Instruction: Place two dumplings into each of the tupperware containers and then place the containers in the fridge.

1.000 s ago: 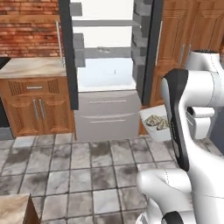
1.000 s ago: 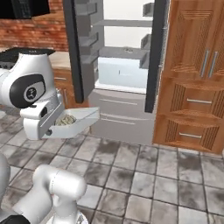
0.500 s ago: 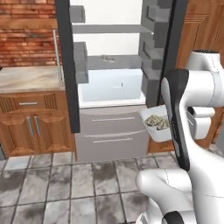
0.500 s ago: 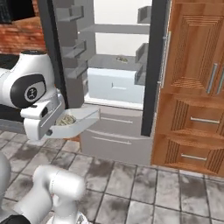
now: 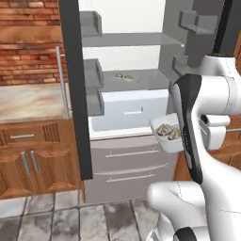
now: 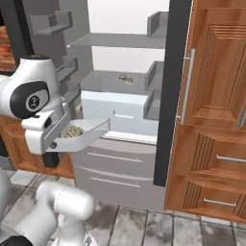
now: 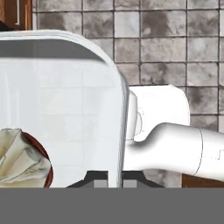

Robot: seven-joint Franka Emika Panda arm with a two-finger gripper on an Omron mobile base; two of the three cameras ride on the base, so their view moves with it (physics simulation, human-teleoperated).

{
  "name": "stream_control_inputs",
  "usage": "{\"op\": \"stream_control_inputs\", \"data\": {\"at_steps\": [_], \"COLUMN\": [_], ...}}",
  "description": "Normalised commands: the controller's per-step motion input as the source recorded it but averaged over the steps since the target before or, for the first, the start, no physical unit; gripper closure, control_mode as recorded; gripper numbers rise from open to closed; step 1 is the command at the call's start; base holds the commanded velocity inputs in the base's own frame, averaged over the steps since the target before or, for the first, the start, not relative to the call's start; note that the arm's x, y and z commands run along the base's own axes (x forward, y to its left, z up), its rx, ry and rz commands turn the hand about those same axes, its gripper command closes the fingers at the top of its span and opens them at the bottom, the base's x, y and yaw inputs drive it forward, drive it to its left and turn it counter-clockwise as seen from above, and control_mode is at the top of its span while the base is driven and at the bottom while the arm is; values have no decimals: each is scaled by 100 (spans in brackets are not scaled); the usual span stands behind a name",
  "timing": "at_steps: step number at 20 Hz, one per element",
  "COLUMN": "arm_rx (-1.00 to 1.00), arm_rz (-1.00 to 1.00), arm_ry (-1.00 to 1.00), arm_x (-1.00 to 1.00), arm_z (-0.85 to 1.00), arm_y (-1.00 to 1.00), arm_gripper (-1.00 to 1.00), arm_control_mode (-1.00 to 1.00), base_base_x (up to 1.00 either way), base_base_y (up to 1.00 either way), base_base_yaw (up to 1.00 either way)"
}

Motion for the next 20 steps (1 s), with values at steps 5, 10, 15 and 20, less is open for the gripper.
{"op": "stream_control_inputs", "data": {"at_steps": [5,10,15,20], "arm_rx": [0,0,0,0], "arm_rz": [0,0,0,0], "arm_ry": [0,0,0,0], "arm_x": [0,0,0,0], "arm_z": [0,0,0,0], "arm_y": [0,0,0,0], "arm_gripper": [100,100,100,100], "arm_control_mode": [100,100,100,100], "base_base_x": [95,92,75,45], "base_base_y": [6,21,15,0], "base_base_yaw": [-18,-8,-3,0]}}
